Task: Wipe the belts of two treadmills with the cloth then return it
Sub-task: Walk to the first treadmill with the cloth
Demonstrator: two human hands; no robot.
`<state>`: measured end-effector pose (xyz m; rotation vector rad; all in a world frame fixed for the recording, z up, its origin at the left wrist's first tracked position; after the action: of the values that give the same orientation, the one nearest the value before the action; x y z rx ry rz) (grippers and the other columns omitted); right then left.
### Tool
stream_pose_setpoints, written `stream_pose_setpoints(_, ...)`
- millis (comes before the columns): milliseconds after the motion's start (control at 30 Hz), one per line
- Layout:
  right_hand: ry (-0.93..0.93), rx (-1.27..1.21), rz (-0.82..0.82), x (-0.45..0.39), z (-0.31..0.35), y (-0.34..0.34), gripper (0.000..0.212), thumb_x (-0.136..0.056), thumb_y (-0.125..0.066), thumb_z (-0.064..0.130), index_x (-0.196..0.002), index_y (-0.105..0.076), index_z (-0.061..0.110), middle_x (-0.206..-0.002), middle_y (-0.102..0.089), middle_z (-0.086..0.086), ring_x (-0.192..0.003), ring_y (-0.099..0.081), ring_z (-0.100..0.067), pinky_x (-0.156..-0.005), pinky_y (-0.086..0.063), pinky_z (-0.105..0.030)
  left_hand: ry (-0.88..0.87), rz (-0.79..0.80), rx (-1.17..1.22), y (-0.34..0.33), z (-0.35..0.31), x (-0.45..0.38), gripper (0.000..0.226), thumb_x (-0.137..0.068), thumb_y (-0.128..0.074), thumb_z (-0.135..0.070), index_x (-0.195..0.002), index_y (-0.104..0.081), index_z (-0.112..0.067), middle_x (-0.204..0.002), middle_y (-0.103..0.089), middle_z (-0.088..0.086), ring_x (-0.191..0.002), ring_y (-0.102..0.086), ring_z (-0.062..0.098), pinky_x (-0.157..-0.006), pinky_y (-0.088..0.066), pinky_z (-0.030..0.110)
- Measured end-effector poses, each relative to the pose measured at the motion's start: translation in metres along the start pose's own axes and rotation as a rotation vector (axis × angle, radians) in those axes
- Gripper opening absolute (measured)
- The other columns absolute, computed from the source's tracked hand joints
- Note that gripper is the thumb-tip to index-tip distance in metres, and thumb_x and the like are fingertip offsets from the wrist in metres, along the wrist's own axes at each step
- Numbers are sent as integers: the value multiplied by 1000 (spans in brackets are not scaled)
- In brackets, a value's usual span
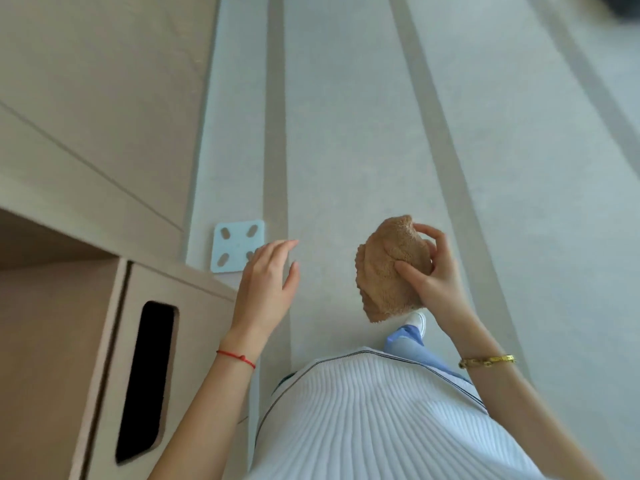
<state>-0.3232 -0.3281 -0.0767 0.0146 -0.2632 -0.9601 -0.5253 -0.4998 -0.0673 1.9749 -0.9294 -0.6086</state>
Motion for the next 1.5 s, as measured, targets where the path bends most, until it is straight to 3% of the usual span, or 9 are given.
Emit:
stream_pose_setpoints(100, -8, -6, -100, -20, -1, 59, 59, -85, -65, -10, -131, -46, 22, -107, -64, -6, -79, -64, 5, -69, -50, -12, -78, 46, 18, -35, -50, -42, 35, -96, -56, -14, -131, -59, -10, -129, -61, 4, -123, -53, 22, -106, -39, 31)
stream_pose_setpoints(233, -16, -20, -173, -51, 1, 142, 69, -85, -63, -13, -137, -41, 26, -108, -65, -6, -87, -66, -6, -76, -54, -21, -169, 89, 53, -83, -127, -94, 35, -95, -57, -13, -130, -59, -10, -126, -62, 5, -122, -54, 23, -105, -42, 35)
stream_pose_setpoints(367, -11, 14, -264, -78, 1, 215, 70, -84, -63, -10, -139, -44, 29, -109, -62, 0, -90, -63, -1, -77, -50, -16, -261, 151, 74, -128, -197, -138, 35, -96, -57, -13, -130, -59, -10, -126, -62, 5, -123, -53, 23, -105, -42, 37)
stream_pose_setpoints(733, -87, -67, -522, -155, -14, 339, 68, -84, -63, -7, -139, -46, 30, -108, -63, 2, -87, -63, 2, -73, -47, -10, -456, 328, 68, -222, -324, -266, 36, -95, -57, -11, -131, -59, -8, -127, -62, 8, -123, -53, 25, -105, -42, 38)
stream_pose_setpoints(1200, -83, -78, -755, -376, 12, 513, 69, -83, -66, -4, -137, -47, 34, -107, -66, 6, -84, -62, 5, -72, -47, -8, -630, 389, 75, -340, -483, -528, 35, -97, -55, -14, -132, -58, -11, -130, -61, 4, -124, -51, 21, -105, -42, 38)
stream_pose_setpoints(1367, -81, -111, -857, -439, 24, 579, 68, -83, -67, -4, -137, -47, 32, -108, -66, 1, -91, -64, -4, -81, -51, -20, -711, 446, 69, -378, -555, -614, 35, -97, -54, -14, -132, -58, -11, -129, -60, 4, -124, -51, 21, -106, -41, 36)
stream_pose_setpoints(1500, -107, -132, -919, -478, 18, 633, 67, -84, -68, -3, -136, -48, 33, -112, -66, -3, -91, -65, -3, -78, -52, -17, -740, 504, 65, -418, -606, -665, 36, -97, -54, -13, -133, -57, -12, -130, -60, 3, -124, -51, 21, -105, -42, 40)
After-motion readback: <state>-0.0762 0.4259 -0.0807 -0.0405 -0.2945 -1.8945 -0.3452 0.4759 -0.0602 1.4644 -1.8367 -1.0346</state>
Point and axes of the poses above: each hand's wrist, its own x-axis away from the middle knuckle, its own y-axis out of the back of the hand, z = x × y, the point moved 3 cm from there along -x, towards the middle knuckle
